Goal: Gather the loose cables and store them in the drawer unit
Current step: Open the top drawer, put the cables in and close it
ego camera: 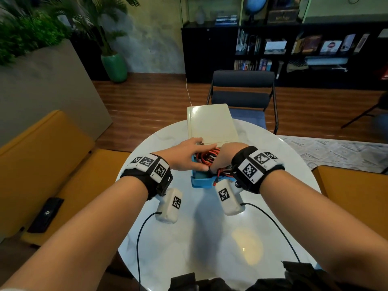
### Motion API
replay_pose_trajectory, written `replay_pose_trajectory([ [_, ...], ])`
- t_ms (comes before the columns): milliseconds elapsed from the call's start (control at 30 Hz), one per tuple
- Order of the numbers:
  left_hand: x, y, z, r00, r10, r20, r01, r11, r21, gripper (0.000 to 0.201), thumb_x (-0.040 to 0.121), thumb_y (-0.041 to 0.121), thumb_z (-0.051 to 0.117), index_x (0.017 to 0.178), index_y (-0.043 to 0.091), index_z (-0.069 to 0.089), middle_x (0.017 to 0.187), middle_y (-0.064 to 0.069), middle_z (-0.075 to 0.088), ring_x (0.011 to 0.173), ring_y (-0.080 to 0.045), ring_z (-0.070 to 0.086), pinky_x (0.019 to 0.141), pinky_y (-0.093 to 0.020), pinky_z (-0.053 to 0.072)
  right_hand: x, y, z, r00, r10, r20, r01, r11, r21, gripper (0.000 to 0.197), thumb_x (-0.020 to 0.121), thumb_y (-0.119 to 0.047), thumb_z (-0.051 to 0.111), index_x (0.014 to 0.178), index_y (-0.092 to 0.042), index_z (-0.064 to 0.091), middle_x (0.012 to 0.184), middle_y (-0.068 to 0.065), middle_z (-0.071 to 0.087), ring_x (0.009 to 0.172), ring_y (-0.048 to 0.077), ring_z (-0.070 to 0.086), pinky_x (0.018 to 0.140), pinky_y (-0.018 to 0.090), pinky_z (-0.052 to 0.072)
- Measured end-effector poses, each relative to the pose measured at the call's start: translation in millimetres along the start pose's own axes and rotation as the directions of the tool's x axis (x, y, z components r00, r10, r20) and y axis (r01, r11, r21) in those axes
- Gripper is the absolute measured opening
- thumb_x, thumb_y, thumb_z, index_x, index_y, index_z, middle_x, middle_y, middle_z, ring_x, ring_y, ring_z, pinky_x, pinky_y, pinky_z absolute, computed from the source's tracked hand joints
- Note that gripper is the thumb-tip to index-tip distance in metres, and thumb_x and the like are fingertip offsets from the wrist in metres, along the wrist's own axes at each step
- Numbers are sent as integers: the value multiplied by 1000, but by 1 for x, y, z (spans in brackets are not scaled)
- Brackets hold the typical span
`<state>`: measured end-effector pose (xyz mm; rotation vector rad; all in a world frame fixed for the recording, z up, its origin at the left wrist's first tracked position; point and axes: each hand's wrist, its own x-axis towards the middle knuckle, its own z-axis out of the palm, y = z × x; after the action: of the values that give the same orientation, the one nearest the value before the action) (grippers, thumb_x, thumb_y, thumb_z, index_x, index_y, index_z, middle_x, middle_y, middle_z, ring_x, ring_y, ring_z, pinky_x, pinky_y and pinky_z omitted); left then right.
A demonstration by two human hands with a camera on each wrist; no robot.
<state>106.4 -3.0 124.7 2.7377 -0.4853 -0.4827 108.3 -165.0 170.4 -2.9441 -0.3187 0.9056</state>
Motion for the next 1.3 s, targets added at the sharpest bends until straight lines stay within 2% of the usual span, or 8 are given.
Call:
replay_pose_trajectory([
  [133,4,2,7,995,-50,-81,49,999,-10,44,100,35,40,144,38,36,156,-8,25,142,-28,23,117,-40,19,3,0,9,996,33,-77,-34,999,-13,47,80,-51,68,111,-17,55,100,5,61,90,21,59,85,32,51],
  [400,2,13,16,896,-208,-392,140,971,-194,54,86,40,66,136,27,52,127,-6,63,115,-25,58,96,-37,46,-2,2,0,1000,14,-24,-16,995,-99,49,86,-43,66,124,-15,53,114,6,61,94,20,54,87,30,46],
  [533,5,17,13,918,-203,-341,155,974,-163,34,83,43,68,102,15,73,123,-7,65,108,-26,60,94,-41,49,2,6,-7,998,47,41,-41,988,-151,45,84,-41,68,118,-14,57,107,5,62,91,20,58,81,28,48],
  [633,4,18,20,903,-223,-368,146,963,-228,26,84,37,69,97,15,76,140,1,54,120,-23,55,99,-37,45,8,4,-4,998,46,36,-40,987,-155,47,82,-45,70,116,-14,59,107,4,65,91,20,60,84,29,50],
  [800,7,21,23,820,-235,-521,167,970,-174,18,82,34,70,93,25,58,104,2,66,91,-22,58,72,-33,46,10,0,1,1000,9,10,-8,997,-82,37,87,-42,65,112,-17,56,101,5,59,88,20,52,74,28,44],
  [967,16,21,23,826,-230,-515,163,971,-172,6,81,25,72,79,21,69,111,7,60,105,-19,49,75,-37,48,22,3,16,988,33,-153,-37,999,-21,59,81,-68,57,106,-15,57,88,4,58,86,22,56,75,30,43],
  [1100,20,21,24,831,-204,-517,182,979,-93,6,82,17,69,77,19,68,112,6,55,104,-20,45,67,-34,42,20,9,45,899,55,-434,13,988,151,69,90,-66,42,132,-10,41,127,13,47,113,31,52,79,37,43],
  [1300,21,22,22,833,-196,-518,210,977,-32,8,81,23,71,79,16,70,108,4,51,99,-20,44,65,-35,43,6,32,88,704,-319,-635,407,913,-8,45,99,-39,41,141,-24,44,136,7,46,122,31,44,90,49,50],
])
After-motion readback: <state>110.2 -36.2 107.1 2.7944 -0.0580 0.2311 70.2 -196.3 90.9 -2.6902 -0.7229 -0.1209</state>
